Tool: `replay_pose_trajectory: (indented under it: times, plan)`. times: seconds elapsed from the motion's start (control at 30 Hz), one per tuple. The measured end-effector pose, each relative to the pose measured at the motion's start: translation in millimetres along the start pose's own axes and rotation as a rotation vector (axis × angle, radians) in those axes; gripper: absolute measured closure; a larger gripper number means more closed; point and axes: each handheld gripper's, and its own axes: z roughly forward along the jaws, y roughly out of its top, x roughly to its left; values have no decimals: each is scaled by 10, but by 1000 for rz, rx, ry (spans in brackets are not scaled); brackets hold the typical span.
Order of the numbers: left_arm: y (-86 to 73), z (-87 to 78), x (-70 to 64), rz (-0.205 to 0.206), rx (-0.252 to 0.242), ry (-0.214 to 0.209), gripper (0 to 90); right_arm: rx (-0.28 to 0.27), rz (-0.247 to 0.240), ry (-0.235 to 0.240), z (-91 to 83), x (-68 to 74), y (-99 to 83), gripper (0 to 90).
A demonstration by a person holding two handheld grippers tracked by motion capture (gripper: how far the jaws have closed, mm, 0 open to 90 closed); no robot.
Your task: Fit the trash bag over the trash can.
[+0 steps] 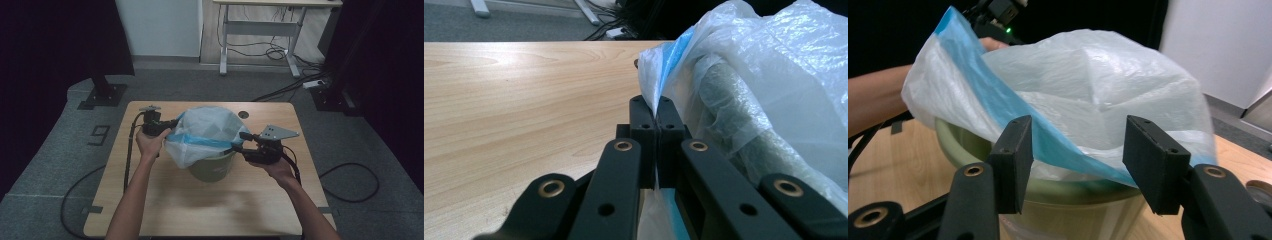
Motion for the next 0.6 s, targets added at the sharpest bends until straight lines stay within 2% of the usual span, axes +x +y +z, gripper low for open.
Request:
replay_pose_trajectory:
  times: [0.17, 0.37, 0.53, 0.6]
  plan:
    - [2, -7, -3, -3, -4, 0, 887, 18, -25, 21, 46, 61, 37, 505]
    - [1, -20, 0, -4, -6, 0, 887, 41, -57, 27, 50, 100, 12, 741]
    - [5, -40, 3, -4, -10, -2, 887, 49, -79, 32, 10, 117, -14, 881]
    - [6, -50, -1, -4, -11, -1, 886, 48, -78, 40, -10, 116, -22, 888]
